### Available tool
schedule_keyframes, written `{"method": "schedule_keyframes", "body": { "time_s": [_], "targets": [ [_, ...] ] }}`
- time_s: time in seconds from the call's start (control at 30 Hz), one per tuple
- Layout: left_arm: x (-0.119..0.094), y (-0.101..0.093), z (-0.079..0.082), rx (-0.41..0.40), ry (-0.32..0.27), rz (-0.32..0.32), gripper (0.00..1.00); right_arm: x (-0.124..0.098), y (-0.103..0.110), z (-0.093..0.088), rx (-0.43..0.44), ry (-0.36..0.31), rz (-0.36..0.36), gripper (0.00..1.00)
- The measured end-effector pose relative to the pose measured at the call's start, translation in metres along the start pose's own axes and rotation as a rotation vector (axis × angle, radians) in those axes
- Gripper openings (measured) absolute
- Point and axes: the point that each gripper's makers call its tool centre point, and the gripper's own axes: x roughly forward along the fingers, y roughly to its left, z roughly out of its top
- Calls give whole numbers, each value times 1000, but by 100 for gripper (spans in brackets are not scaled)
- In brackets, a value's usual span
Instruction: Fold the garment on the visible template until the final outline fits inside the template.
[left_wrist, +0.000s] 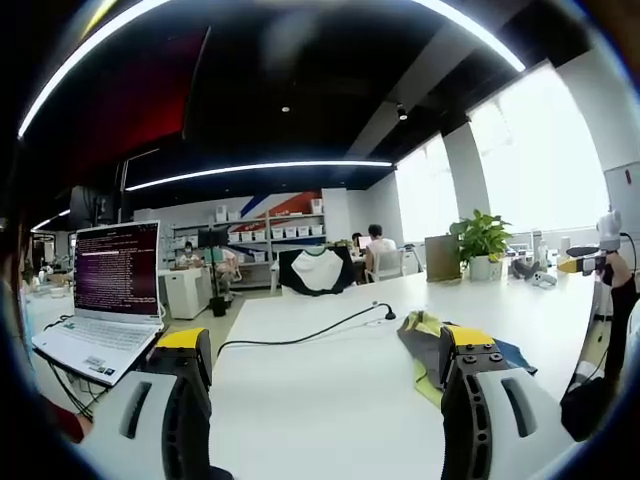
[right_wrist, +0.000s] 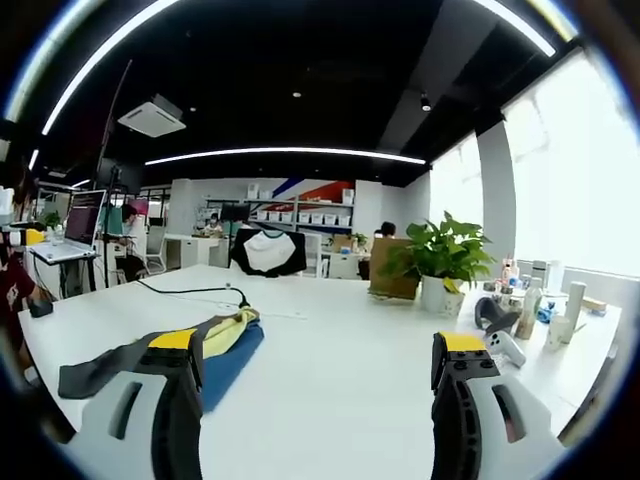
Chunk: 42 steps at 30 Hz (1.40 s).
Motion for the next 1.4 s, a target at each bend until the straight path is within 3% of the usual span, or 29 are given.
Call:
{"method": "schedule_keyframes", "body": {
  "time_s": [0.53, 0.67, 0.93, 1.4],
  "targets": [
    [0, 1, 0, 1, 0, 1, 100, 9, 15, -8, -36, 37, 37, 98],
    [0, 1, 0, 1, 0, 2, 100, 11, 19, -4, -48, 8, 38, 96],
    [2, 0, 0, 4, 4, -4, 100, 17, 63, -7, -71, 15, 206, 96],
    [3, 1, 0, 4, 5, -4, 100, 28, 100, -26, -49, 98, 304, 89]
  ]
}}
